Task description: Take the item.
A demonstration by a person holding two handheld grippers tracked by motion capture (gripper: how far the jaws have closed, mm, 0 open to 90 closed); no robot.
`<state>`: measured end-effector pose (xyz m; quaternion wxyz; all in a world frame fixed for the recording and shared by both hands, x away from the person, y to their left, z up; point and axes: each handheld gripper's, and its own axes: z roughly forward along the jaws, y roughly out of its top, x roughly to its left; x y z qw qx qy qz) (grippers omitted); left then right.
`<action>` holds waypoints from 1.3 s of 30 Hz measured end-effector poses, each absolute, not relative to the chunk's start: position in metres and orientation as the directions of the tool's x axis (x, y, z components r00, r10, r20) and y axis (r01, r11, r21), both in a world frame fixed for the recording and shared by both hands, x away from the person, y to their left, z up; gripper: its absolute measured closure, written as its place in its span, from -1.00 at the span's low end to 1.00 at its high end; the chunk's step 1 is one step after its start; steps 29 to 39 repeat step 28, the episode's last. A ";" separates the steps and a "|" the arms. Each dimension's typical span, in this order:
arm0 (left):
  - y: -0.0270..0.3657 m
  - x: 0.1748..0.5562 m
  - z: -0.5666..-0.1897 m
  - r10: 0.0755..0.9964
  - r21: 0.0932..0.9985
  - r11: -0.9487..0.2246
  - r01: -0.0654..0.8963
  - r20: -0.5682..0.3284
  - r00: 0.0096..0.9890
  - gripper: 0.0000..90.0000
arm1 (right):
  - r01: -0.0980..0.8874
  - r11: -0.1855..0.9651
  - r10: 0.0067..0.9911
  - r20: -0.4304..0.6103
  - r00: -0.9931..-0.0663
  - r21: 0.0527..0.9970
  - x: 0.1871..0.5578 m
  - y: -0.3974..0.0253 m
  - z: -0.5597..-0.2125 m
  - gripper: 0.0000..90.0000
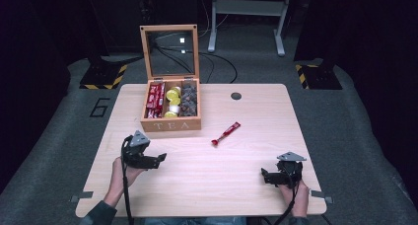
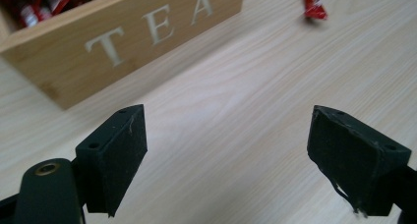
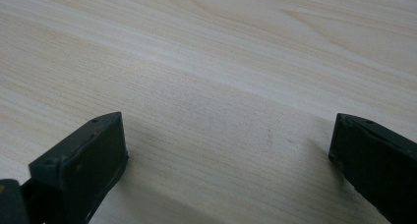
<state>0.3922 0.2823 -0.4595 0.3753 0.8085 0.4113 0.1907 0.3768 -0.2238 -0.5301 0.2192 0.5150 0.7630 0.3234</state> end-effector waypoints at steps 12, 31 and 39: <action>0.332 0.370 -0.496 0.877 0.740 -0.299 0.603 -0.037 0.480 -0.70 | 0.644 0.260 0.928 -0.003 -0.372 0.719 0.377 -0.224 -0.530 -1.00; 0.360 0.353 -0.531 0.922 0.736 -0.261 0.624 0.000 0.386 -0.78 | 0.645 0.260 0.929 -0.004 -0.370 0.719 0.377 -0.224 -0.530 -1.00; 0.360 0.353 -0.531 0.922 0.736 -0.261 0.624 0.000 0.386 -0.78 | 0.645 0.260 0.929 -0.004 -0.370 0.719 0.377 -0.224 -0.530 -1.00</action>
